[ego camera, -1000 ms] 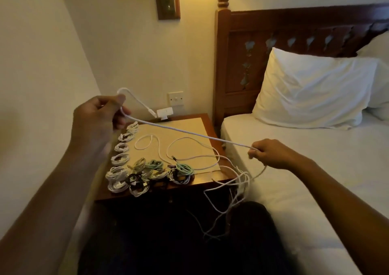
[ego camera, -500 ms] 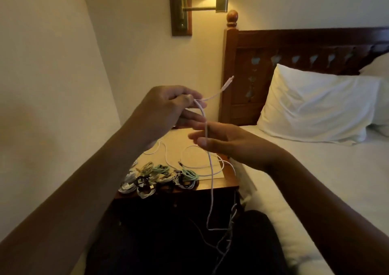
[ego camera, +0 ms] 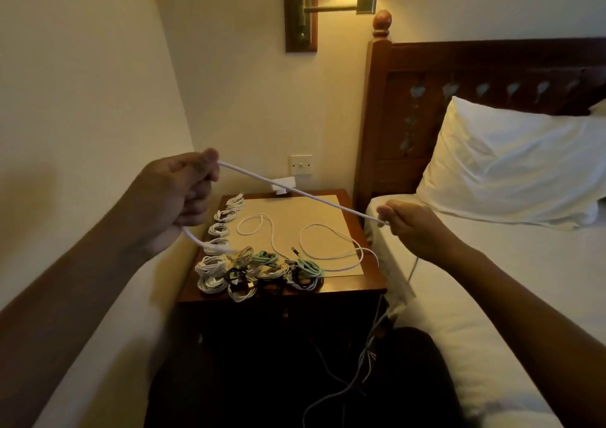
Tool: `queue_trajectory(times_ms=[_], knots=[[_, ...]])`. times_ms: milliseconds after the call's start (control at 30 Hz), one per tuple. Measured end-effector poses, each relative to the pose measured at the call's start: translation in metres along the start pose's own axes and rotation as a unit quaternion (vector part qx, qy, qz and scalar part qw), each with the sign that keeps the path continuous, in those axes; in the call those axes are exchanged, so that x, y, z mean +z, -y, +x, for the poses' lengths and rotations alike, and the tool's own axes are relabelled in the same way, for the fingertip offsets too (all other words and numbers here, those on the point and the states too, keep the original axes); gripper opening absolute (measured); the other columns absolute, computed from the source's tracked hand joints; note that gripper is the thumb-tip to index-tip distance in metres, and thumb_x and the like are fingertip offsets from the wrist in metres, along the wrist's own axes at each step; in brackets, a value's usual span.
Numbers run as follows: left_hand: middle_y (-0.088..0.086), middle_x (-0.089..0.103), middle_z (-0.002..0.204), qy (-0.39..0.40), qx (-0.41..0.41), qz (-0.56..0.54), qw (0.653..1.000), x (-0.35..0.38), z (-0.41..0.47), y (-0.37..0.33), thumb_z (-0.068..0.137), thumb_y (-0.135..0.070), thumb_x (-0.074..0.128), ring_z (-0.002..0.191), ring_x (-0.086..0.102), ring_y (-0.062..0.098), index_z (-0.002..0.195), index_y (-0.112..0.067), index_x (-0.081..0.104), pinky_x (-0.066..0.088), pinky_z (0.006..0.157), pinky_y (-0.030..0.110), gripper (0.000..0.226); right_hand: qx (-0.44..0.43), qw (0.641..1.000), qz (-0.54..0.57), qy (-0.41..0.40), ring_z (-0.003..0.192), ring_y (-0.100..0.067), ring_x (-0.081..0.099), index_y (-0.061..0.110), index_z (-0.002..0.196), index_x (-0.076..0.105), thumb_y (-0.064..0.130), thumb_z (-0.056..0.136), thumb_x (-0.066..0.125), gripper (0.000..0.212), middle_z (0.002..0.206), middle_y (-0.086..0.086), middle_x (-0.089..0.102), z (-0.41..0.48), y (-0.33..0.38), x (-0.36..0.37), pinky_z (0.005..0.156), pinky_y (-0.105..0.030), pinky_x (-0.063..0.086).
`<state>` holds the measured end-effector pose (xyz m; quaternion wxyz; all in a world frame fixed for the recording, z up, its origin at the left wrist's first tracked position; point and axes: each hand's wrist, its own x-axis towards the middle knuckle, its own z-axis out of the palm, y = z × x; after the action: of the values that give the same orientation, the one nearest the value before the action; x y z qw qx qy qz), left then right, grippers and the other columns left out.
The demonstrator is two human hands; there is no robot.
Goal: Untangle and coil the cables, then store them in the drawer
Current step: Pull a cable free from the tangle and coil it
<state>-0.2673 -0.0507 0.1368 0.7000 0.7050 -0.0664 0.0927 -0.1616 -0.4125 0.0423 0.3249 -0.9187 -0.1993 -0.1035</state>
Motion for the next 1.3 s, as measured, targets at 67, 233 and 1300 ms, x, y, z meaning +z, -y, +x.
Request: queue_trajectory(times_ms=[67,233,1300], knots=[[-0.007,0.024,0.051,-0.021,0.013,-0.006,1.000,-0.008,0.001,0.003,0.099,-0.033,0.056,0.041,0.018,0.007,0.078,-0.011,0.054,0.018,0.038,0.015,0.030,0.051,0.997,-0.014,-0.051,0.072,-0.005,0.057,0.019,0.078,0.069,0.041,0.108,0.037,0.049,0.076,0.007,0.063,-0.011,-0.035,0.009,0.063,-0.021,0.036],[-0.011,0.023,0.048,-0.135,-0.003,-0.173,0.976,-0.031,0.019,0.005,0.105,-0.036,0.047,0.037,0.019,0.003,0.077,-0.018,0.049,0.016,0.034,0.016,0.034,0.163,0.974,-0.144,0.067,0.079,-0.018,0.061,0.029,0.077,0.069,0.035,0.111,0.036,0.048,0.094,-0.003,0.073,-0.040,-0.102,0.044,0.076,-0.032,0.043],[0.004,0.072,0.091,-0.015,-0.003,-0.113,0.993,0.039,-0.006,0.092,0.105,-0.011,0.045,0.065,0.056,0.014,0.147,-0.010,0.048,0.053,0.063,0.025,0.042,-0.020,0.931,0.088,0.354,0.081,-0.010,0.064,0.036,0.116,0.063,0.041,0.109,0.042,0.022,0.101,0.006,0.067,-0.077,0.110,0.113,0.075,-0.032,0.056]])
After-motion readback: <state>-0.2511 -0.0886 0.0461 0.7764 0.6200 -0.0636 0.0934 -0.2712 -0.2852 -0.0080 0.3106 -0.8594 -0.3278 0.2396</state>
